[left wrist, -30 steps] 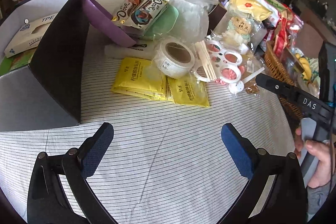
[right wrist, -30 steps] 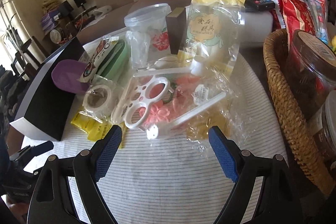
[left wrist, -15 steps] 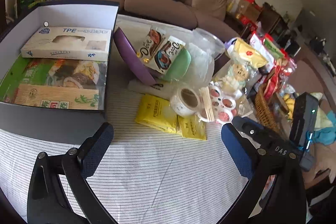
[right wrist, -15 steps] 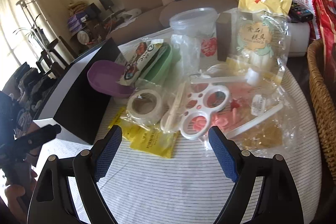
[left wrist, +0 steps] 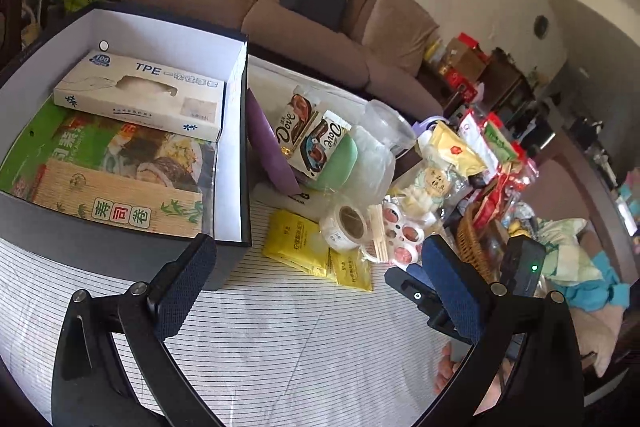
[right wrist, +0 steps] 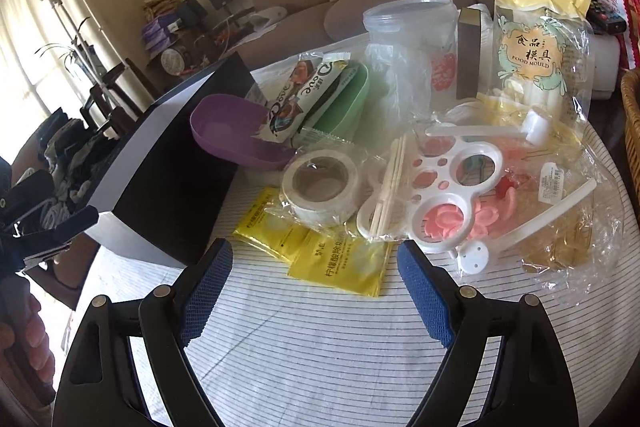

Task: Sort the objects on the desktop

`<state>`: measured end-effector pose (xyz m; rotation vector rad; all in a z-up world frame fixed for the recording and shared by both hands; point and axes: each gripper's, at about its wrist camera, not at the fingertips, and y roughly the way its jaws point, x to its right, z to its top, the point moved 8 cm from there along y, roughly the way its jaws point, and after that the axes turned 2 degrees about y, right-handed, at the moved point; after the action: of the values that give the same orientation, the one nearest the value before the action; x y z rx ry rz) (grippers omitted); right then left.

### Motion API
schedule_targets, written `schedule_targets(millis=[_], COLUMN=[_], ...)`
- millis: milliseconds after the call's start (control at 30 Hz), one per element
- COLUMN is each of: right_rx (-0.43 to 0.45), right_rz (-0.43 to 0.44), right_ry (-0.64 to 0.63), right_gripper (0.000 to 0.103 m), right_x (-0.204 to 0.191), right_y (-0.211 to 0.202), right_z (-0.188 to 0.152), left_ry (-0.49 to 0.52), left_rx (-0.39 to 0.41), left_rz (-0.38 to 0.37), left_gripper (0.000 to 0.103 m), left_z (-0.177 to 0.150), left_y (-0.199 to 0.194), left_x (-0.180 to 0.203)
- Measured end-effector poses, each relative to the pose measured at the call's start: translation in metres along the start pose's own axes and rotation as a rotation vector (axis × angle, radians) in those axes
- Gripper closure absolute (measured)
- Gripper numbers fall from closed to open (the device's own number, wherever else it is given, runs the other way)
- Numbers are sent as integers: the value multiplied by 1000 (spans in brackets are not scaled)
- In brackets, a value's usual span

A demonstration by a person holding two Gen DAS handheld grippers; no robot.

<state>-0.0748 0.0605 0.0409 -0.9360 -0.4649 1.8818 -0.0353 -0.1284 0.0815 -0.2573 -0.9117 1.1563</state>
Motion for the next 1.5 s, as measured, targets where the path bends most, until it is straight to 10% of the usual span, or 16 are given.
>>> schedule_targets(millis=[567, 833, 1133, 1300, 1500], right_rx=[58, 59, -1, -25, -61], right_rz=[28, 196, 246, 216, 143], right_ry=[55, 80, -10, -47, -190], right_gripper=[16, 16, 17, 57, 59], right_x=[-20, -70, -115, -106, -106], right_y=[1, 50, 90, 105, 120], right_z=[40, 99, 89, 77, 66], left_ry=[0, -29, -70, -76, -78], left_rx=[65, 75, 71, 68, 61], left_rz=[83, 79, 60, 59, 57], left_gripper=[0, 0, 0, 0, 0], left_z=[16, 22, 25, 25, 24], left_y=[-15, -19, -21, -22, -22], left_x=[-26, -36, -46, -46, -45])
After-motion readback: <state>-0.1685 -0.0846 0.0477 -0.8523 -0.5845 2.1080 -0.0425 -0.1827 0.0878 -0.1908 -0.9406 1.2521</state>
